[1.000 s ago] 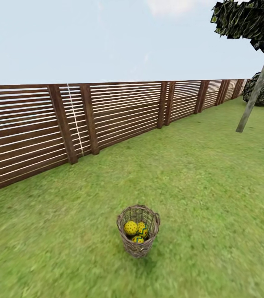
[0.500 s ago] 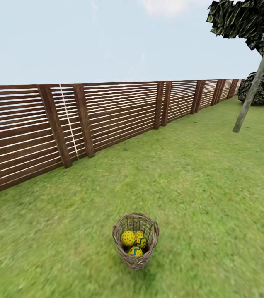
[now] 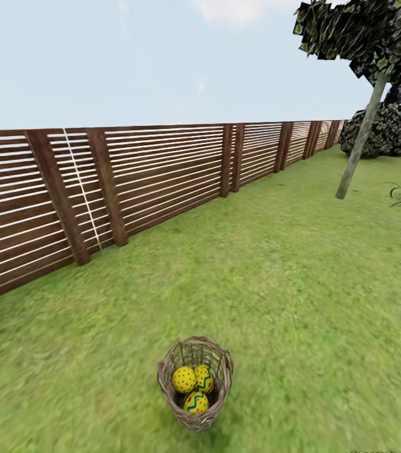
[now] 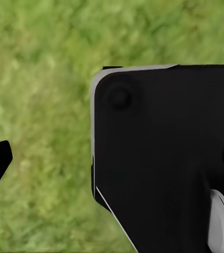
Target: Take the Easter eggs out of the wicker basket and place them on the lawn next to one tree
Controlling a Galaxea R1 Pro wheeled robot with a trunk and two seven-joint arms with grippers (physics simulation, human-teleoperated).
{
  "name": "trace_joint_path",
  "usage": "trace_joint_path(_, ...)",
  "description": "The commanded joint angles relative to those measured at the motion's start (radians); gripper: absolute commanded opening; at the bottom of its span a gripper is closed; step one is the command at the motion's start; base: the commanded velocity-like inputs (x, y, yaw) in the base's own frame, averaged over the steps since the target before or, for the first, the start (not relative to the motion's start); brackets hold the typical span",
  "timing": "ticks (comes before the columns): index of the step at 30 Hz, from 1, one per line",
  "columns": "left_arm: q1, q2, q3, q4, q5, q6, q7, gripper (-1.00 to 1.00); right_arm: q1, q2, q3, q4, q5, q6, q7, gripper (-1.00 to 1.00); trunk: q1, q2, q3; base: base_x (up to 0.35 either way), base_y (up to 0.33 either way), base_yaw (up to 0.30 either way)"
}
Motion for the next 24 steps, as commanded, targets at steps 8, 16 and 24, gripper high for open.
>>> trace_joint_path(8,0.000,0.000,0.000,0.001,-0.001,-0.003,0.001,1.00,0.000,0.000,0.004,-0.001,0.000,-0.001,0.000,1.00,0.001,-0.002,-0.002,0.221,0.000,-0.269)
trace_joint_path(16,0.000,0.000,0.000,0.001,-0.001,-0.003,0.001,1.00,0.000,0.000,0.005,-0.001,0.000,-0.001,0.000,1.00,0.001,-0.002,-0.002,0.123,0.000,-0.268)
trace_joint_path(24,0.000,0.000,0.000,0.001,-0.001,-0.003,0.001,1.00,0.000,0.000,0.005,-0.001,0.000,-0.001,0.000,1.00,0.001,-0.002,-0.002,0.016,0.000,-0.093)
